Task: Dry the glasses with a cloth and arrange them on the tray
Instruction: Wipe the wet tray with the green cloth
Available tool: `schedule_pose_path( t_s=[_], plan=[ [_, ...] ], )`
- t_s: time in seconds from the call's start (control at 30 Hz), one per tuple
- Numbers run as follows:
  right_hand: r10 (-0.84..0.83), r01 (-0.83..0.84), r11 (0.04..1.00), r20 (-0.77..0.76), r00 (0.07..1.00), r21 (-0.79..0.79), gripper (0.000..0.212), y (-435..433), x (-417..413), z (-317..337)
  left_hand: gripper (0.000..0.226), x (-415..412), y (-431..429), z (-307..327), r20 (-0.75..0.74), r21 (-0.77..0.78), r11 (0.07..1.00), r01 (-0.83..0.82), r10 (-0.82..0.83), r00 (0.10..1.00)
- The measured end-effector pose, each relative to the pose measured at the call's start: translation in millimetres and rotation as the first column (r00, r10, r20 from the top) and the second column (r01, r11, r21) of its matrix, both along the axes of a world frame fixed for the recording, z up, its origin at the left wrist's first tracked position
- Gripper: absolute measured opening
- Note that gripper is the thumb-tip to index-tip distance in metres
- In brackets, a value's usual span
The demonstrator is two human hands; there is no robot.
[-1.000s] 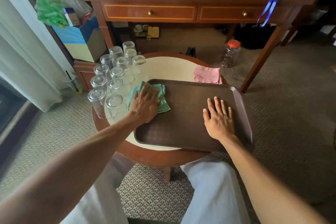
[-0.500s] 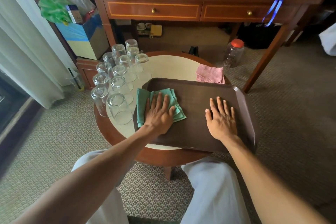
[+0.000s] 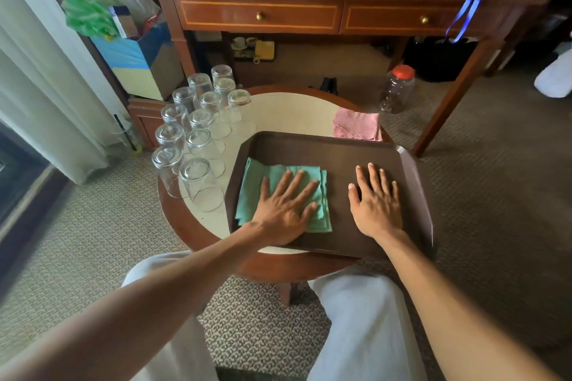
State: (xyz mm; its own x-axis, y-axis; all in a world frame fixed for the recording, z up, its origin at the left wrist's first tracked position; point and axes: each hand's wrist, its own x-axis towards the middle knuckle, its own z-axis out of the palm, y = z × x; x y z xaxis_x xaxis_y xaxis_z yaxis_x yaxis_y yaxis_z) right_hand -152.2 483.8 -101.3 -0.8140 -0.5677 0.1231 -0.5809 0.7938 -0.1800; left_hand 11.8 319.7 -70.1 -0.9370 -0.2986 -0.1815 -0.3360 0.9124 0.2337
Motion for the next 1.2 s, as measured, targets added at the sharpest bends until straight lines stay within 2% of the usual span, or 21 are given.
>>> schedule_pose_path(
  t_s=[0.07,0.17,0.33,0.43,0.5,0.6,0.7,0.77,0.87,0.93,1.0,1.1,1.2],
  plan=[
    [0.008,-0.008,1.0,-0.003,1.0,-0.002,0.064,-1.0,2.1,2.2,0.059,29.8,-1.8,0.8,0.016,-0.008,0.999,0.042,-0.042,0.999],
    [0.027,-0.027,1.0,0.007,1.0,0.016,0.066,-1.1,3.1,3.1,0.063,36.9,-18.6,7.5,0.054,-0.011,1.0,0.019,-0.018,0.998],
    [0.041,-0.042,0.999,0.041,0.998,0.004,0.066,-2.3,6.3,6.2,0.067,-35.8,-39.8,8.8,0.019,0.037,0.977,-0.208,0.207,0.978],
    [0.051,-0.051,0.999,0.041,0.998,-0.005,0.057,-1.3,4.9,6.7,0.066,-85.7,-17.9,9.6,0.02,0.01,0.969,-0.248,0.248,0.969],
    [0.059,-0.057,0.997,0.043,0.997,-0.059,0.055,2.2,1.6,8.8,0.065,-95.7,9.7,9.0,0.015,-0.009,0.981,-0.192,0.192,0.981],
    [0.076,-0.071,0.994,0.055,0.996,-0.082,0.072,3.0,-1.4,15.3,0.064,-69.3,30.1,3.8,-0.014,-0.018,0.999,-0.041,0.04,0.999],
    [0.037,-0.024,0.996,0.142,0.989,-0.091,0.057,0.9,-5.0,15.5,0.063,-22.8,25.8,-1.5,-0.027,-0.038,0.995,0.089,-0.09,0.996],
    [0.04,-0.012,0.99,0.19,0.981,-0.143,0.049,-0.4,-6.8,14.1,0.062,1.0,20.3,-1.5,-0.011,-0.041,0.993,0.115,-0.116,0.993],
    [0.14,-0.05,0.932,0.226,0.964,-0.36,0.045,9.0,-17.6,32.0,0.062,9.9,15.9,2.9,-0.01,-0.036,0.995,0.096,-0.096,0.995],
    [0.154,-0.103,0.906,0.092,0.984,-0.411,0.043,21.2,-31.1,46.8,0.062,9.1,14.5,4.9,-0.015,-0.041,0.995,0.086,-0.087,0.996],
    [0.028,-0.032,0.931,-0.015,0.999,-0.365,0.048,34.9,-43.0,50.1,0.062,9.8,15.9,3.8,-0.022,-0.032,0.997,0.075,-0.076,0.997],
    [-0.222,0.25,0.93,0.134,0.966,-0.268,0.057,48.4,-47.8,46.5,0.063,11.2,22.3,0.1,-0.033,-0.008,0.998,0.055,-0.056,0.998],
    [-0.237,0.308,0.92,0.281,0.93,-0.244,0.054,53.8,-53.6,44.7,0.063,9.6,28.4,-0.7,-0.05,0.016,1.0,0.023,-0.022,0.999]
  ],
)
